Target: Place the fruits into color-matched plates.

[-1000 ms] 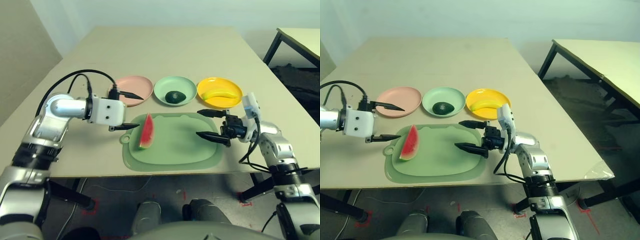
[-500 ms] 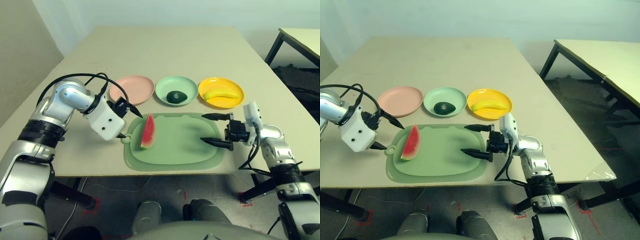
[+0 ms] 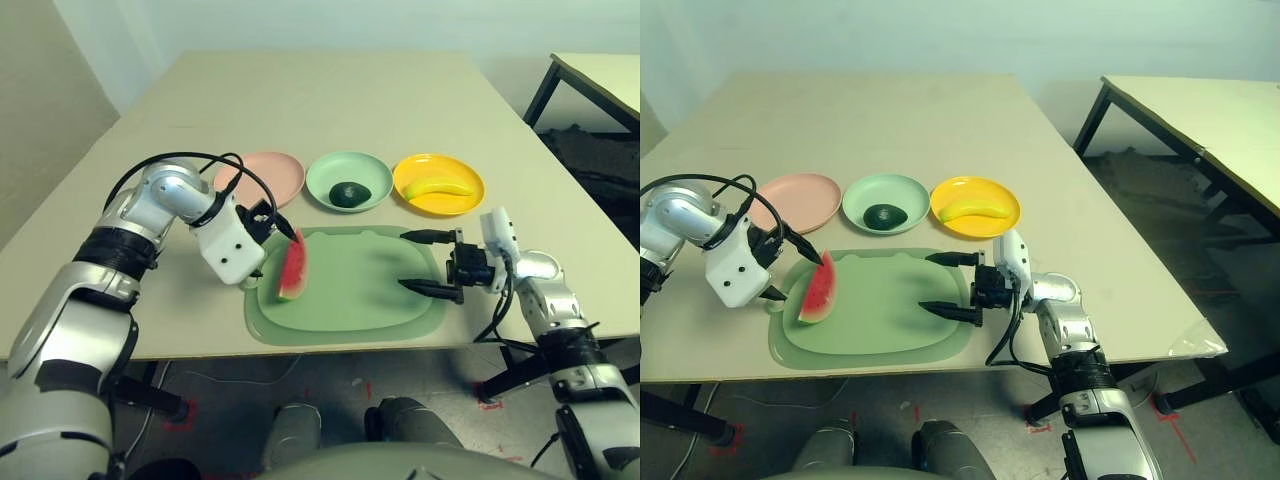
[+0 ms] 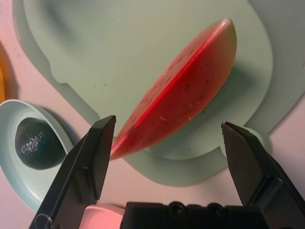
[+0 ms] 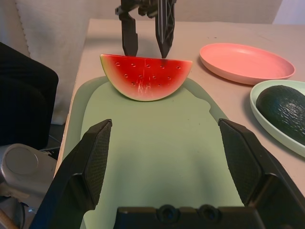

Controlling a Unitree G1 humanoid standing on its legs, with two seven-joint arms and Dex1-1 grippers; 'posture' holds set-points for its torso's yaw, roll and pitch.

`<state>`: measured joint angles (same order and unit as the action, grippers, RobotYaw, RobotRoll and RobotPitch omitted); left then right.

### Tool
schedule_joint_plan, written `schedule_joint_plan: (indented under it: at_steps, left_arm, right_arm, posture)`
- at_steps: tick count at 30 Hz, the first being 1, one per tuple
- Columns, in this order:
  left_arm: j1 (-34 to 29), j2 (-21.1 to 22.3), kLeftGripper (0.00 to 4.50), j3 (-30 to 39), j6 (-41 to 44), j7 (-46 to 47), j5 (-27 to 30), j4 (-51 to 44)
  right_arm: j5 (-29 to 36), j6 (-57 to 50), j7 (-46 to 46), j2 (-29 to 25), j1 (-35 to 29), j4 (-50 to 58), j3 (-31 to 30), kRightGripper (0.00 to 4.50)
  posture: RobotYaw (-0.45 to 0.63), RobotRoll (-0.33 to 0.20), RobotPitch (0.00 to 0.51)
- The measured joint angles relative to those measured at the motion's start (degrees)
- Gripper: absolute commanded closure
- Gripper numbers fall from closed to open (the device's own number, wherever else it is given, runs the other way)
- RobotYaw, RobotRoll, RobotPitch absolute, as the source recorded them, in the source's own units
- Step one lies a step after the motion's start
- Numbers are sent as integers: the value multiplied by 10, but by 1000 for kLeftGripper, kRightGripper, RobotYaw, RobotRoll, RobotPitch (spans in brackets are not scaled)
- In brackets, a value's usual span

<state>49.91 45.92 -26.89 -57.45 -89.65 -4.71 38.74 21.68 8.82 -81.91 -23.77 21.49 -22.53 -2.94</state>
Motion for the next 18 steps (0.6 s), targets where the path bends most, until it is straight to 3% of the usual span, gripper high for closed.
schedule_joint_plan:
  at_steps: [10,18]
  left_arm:
    - [9,-40,0,-14,-8,55,-48,31]
    - [6,-42,0,-19,-2,72,-62,38]
  right_arm:
    - [-1,-19,9,-1,-3,41,-20,29]
    - [0,-20,3,-12,-11,43,-23,29]
  posture:
    - [15,0,51]
    - [16,0,51]
